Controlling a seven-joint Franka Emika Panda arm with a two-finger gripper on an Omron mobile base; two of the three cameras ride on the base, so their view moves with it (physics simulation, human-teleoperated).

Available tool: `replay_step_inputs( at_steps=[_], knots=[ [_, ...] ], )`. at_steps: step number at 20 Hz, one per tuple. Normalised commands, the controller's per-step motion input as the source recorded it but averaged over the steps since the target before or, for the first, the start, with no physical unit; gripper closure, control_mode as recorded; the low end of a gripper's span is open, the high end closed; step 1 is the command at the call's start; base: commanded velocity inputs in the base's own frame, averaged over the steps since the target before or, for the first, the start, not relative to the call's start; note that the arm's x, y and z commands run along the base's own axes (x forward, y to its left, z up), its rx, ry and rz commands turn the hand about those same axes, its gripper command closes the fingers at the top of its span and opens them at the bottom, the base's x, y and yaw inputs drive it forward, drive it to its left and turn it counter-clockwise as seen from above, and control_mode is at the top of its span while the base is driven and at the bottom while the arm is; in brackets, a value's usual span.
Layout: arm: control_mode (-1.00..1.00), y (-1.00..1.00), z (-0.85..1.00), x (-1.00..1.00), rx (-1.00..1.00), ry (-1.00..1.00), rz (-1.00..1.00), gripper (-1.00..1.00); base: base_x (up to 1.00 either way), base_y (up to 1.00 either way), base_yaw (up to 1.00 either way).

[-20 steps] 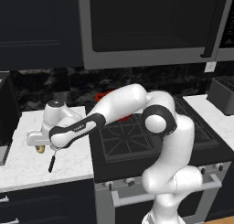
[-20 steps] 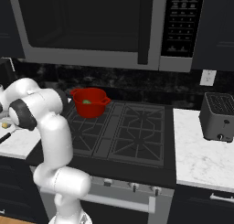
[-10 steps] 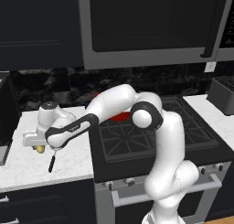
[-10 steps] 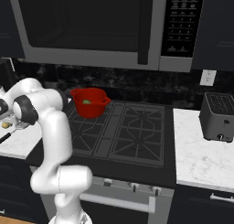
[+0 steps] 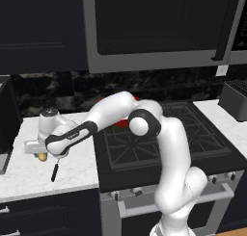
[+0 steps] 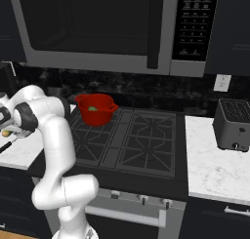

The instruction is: Put the broccoli and cucumber in the pot. Retrieve the spatula and lightly stir the vegetables in the pot.

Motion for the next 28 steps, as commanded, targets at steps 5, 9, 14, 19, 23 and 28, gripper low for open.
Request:
replay_step_inputs(
  at_steps=[5,9,14,19,23,28],
  knots=[
    [-1.00,0.08,-0.30,0.29,0.00,0.00,0.00,-1.00,0.00,0.00,0.00],
    [-1.00,0.16,-0.13,0.08,0.00,0.00,0.00,1.00,0.00,0.00,0.00],
    [-1.00,-0.03,-0.04,-0.04,0.00,0.00,0.00,1.00,0.00,0.00,0.00],
    [-1.00,-0.37,0.07,-0.38,0.00,-0.08,0.00,1.00,0.00,0.00,0.00],
    [-1.00,-0.66,0.58,-0.73,0.00,-0.23,0.02,1.00,0.00,0.00,0.00],
    [-1.00,-0.84,0.85,-0.70,0.00,-0.23,0.00,1.00,0.00,0.00,0.00]
  ],
)
